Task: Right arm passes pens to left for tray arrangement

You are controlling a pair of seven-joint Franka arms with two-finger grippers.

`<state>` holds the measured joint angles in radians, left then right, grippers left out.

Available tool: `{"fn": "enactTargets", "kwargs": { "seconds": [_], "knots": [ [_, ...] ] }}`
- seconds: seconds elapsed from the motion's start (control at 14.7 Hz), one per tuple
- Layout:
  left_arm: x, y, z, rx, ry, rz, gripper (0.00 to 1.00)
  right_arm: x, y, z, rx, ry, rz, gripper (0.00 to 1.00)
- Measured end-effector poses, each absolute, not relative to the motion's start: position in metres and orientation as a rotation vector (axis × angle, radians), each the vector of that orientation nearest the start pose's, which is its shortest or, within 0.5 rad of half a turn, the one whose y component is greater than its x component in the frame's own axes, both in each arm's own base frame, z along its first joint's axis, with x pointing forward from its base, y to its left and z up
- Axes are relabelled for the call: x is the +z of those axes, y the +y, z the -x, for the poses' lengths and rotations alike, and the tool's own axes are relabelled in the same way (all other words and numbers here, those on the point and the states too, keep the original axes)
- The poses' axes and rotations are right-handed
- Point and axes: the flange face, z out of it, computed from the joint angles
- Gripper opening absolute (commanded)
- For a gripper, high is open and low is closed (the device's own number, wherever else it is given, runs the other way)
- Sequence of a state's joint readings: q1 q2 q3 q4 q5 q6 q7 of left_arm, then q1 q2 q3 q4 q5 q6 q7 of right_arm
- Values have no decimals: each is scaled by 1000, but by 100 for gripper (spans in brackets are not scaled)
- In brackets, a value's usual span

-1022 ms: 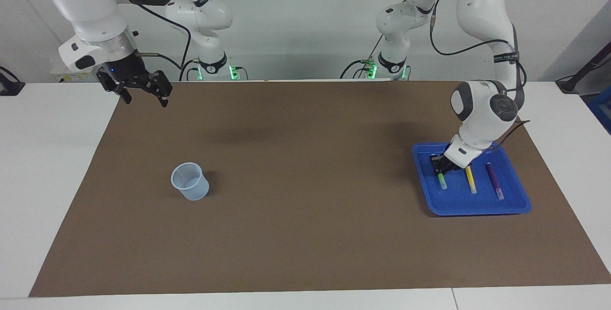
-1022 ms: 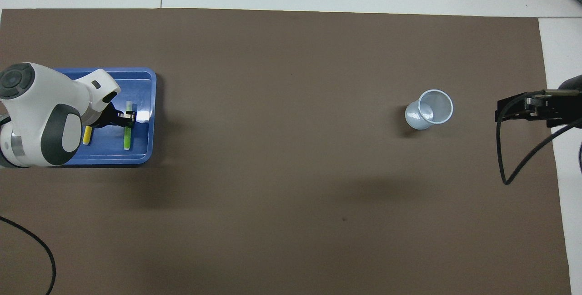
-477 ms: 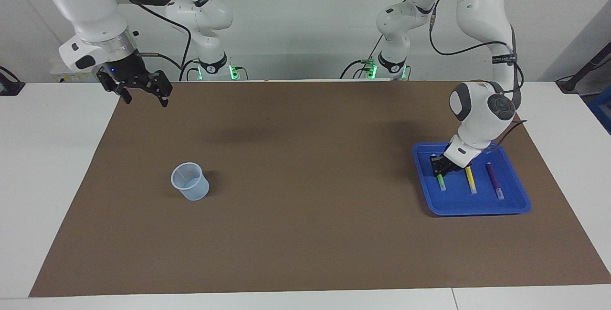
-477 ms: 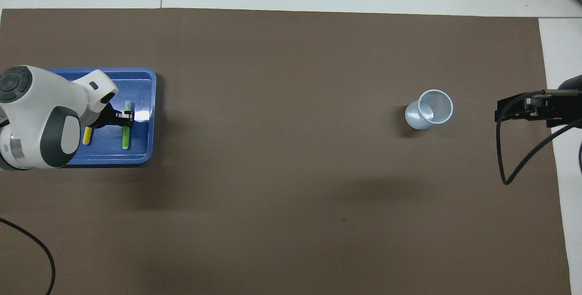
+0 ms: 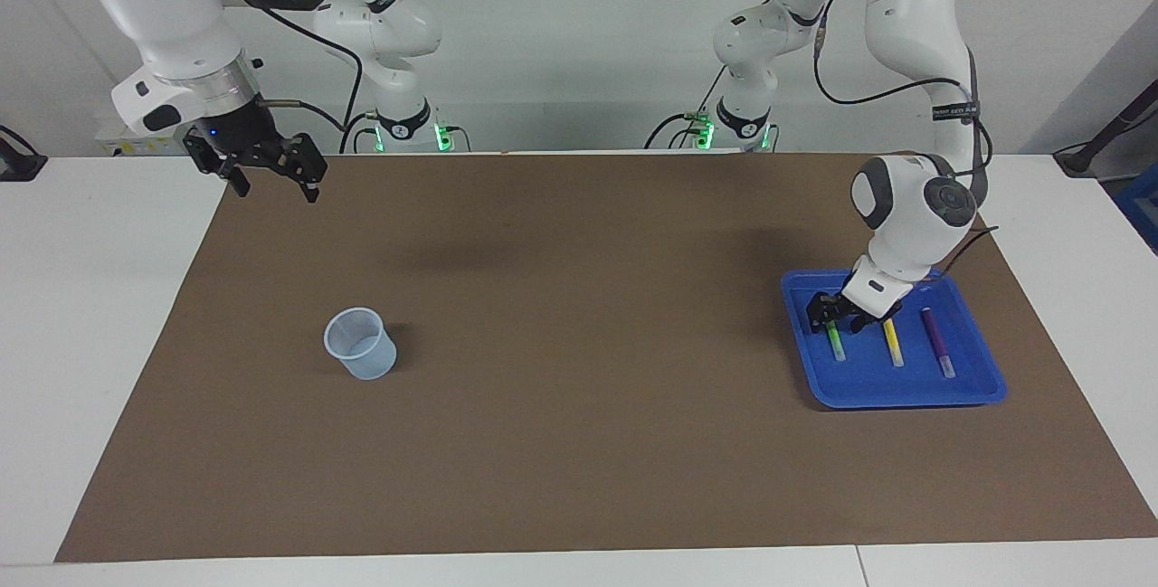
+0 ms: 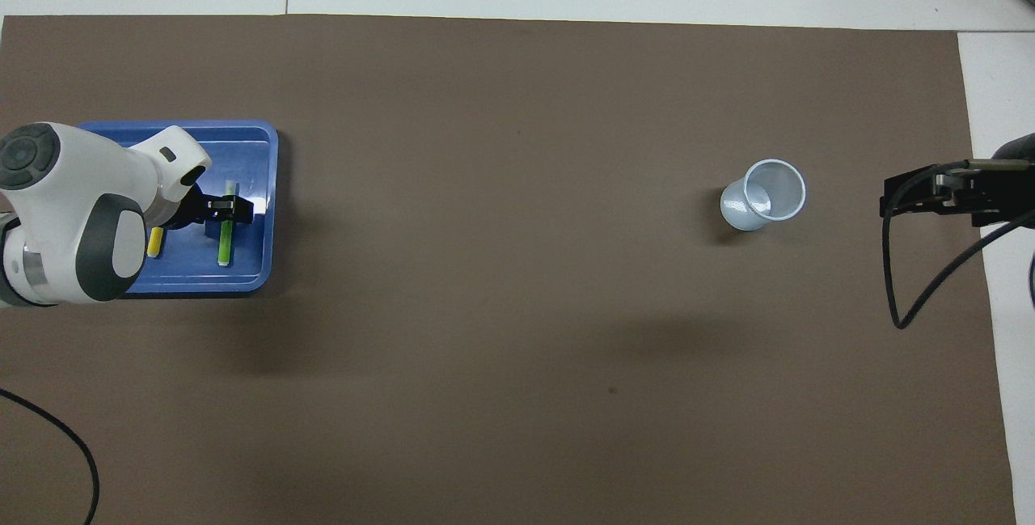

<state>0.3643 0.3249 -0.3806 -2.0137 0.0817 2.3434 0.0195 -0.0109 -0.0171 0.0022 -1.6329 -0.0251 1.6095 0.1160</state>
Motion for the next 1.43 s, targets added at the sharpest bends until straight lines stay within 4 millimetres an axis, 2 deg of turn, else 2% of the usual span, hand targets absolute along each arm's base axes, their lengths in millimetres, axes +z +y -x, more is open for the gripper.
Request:
{"fn": "enactTargets", "kwargs": {
  "seconds": [0.2,0.34,0.55,0.95,1.29,1.43],
  "knots": [
    [313,1,-607,-85,109,3197,96,608,-7,-552,8,196,3161,100],
    [325,3,-615,-128,105,3194,98,608,-7,-552,8,196,3161,100],
    [343,5,-624,-191,100,3188,99,608,-7,-552,8,196,3161,100],
    [365,4,-631,-259,103,3177,99,608,-7,-552,8,196,3161,100],
    [401,2,-634,-355,108,3151,99,608,-7,-552,8,196,3161,100],
    [426,2,-636,-419,108,3131,99,608,-7,-552,8,196,3161,100]
  ]
}}
